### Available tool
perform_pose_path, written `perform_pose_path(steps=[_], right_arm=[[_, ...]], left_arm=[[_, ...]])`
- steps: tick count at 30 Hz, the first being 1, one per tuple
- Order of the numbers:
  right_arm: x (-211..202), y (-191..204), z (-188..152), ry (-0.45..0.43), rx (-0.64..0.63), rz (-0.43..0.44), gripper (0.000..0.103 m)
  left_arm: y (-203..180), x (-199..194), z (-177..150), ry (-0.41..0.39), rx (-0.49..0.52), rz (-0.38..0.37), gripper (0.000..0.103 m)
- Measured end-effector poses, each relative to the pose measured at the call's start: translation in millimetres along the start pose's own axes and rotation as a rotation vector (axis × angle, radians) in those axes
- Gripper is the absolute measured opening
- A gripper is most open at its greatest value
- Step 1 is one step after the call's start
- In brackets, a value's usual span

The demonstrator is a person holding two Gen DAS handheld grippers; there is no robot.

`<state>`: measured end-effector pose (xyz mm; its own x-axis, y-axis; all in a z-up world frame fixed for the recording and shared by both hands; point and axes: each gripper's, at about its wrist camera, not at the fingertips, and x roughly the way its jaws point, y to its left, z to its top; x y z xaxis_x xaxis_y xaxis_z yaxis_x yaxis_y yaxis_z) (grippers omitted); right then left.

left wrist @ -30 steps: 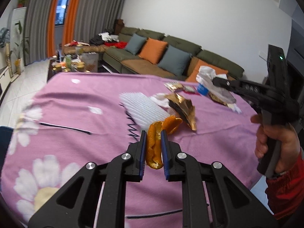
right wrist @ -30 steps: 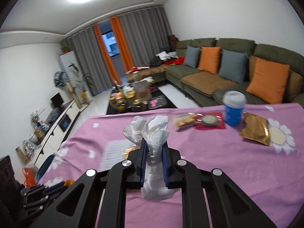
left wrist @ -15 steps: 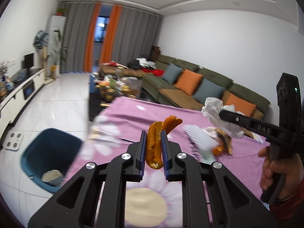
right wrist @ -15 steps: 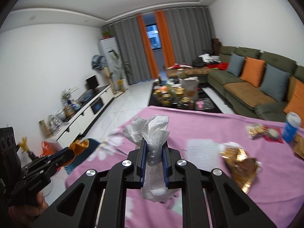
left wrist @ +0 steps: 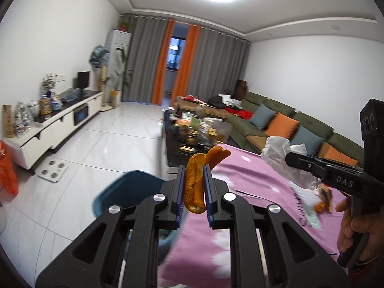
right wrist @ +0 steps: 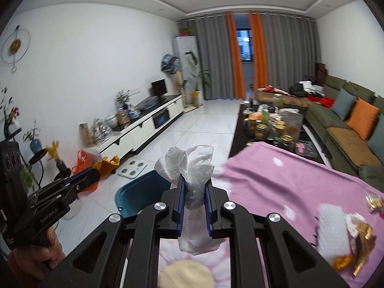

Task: Collect trash
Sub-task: 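Carry the orange peel and tissue over the blue bin and open both grippers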

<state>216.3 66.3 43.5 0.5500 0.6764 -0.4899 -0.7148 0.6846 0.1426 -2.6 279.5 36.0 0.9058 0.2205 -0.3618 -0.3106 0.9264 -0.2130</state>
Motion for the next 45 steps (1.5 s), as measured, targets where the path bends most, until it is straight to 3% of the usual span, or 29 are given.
perform_pose_path(steps=[12, 33, 45], right_arm=[[81, 49, 15, 0.127, -0.089, 0.08, 0.013], [202, 69, -2, 0.361, -0.126, 0.121, 0.014], [243, 74, -13, 0.471, -0.135, 0.147, 0.019]], left_arm=[[74, -3, 3, 0.037, -0.049, 0.106, 0.015], [93, 142, -36, 0.238, -0.07, 0.19, 0.015], [105, 215, -59, 0.337, -0.049, 0.231, 0.016]])
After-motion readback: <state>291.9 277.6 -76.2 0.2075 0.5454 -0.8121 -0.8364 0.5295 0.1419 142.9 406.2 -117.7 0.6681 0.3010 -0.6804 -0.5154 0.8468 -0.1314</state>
